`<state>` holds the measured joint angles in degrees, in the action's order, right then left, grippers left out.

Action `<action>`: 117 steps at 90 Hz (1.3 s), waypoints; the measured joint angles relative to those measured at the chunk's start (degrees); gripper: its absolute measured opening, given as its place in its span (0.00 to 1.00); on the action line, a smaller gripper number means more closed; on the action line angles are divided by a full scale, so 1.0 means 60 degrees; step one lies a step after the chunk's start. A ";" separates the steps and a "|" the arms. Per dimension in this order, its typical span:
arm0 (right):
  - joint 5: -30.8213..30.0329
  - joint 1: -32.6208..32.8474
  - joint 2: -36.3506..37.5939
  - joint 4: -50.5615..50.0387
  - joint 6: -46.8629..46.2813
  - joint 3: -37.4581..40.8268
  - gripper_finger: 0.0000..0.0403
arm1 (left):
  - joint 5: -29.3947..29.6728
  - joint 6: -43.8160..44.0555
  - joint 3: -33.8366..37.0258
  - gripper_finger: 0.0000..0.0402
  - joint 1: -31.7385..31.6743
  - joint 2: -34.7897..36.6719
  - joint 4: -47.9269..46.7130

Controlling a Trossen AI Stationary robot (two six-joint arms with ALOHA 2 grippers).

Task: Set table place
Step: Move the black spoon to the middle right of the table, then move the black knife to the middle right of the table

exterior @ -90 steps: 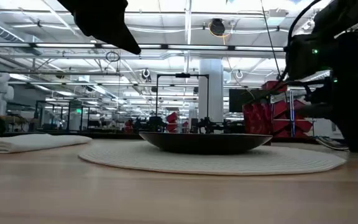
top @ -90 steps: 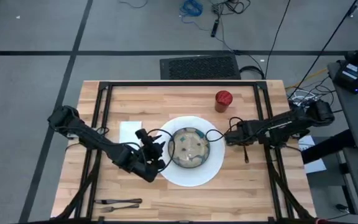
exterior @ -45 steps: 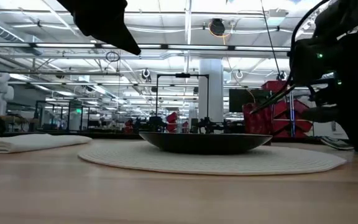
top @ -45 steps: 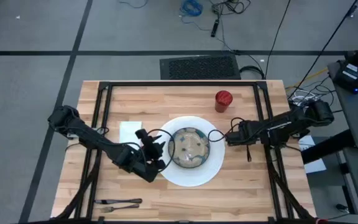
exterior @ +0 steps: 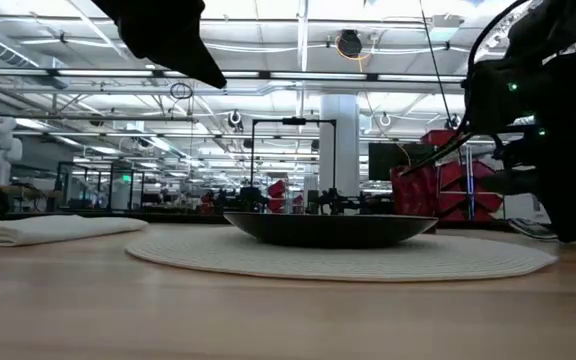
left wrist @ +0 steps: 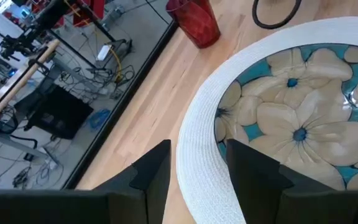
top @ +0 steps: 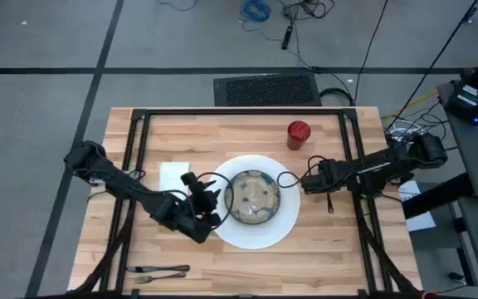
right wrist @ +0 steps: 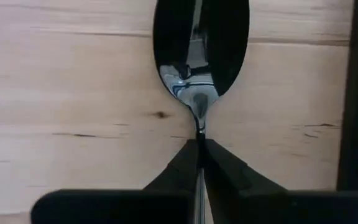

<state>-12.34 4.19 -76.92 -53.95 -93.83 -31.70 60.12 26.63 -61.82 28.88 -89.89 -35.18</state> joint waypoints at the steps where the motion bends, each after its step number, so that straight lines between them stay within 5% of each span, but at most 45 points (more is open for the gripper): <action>1: 0.0000 0.0000 0.0002 0.0000 -0.0003 0.0000 0.01 | 0.0000 0.0000 0.0000 0.35 0.0002 0.0000 0.0000; 33: 0.0055 0.0001 0.0006 0.0050 -0.0155 -0.0022 0.02 | 0.0007 0.0000 0.0000 0.35 0.0000 0.0000 0.0000; 68: 0.0134 0.0007 0.0009 -0.0144 -0.0002 -0.0108 0.22 | 0.0015 0.0000 0.0000 0.35 0.0004 0.0000 0.0000; 90: 0.0051 0.0093 0.0009 -0.1766 0.0531 -0.1644 0.29 | 0.0015 0.0007 0.0000 0.35 0.0013 0.0000 -0.0016; 106: -0.1159 0.0963 0.0013 -0.2179 0.1278 -0.3661 0.33 | 0.0064 -0.0003 0.0001 0.35 0.0521 0.0000 -0.0384; 117: -0.3591 0.2098 0.0017 -0.0682 0.2724 -0.4603 0.33 | 0.0055 -0.0003 0.0004 0.35 0.1489 0.0000 -0.0900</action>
<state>-33.88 16.77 -76.82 -58.05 -77.49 -59.32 60.45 26.62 -61.80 37.82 -89.89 -40.58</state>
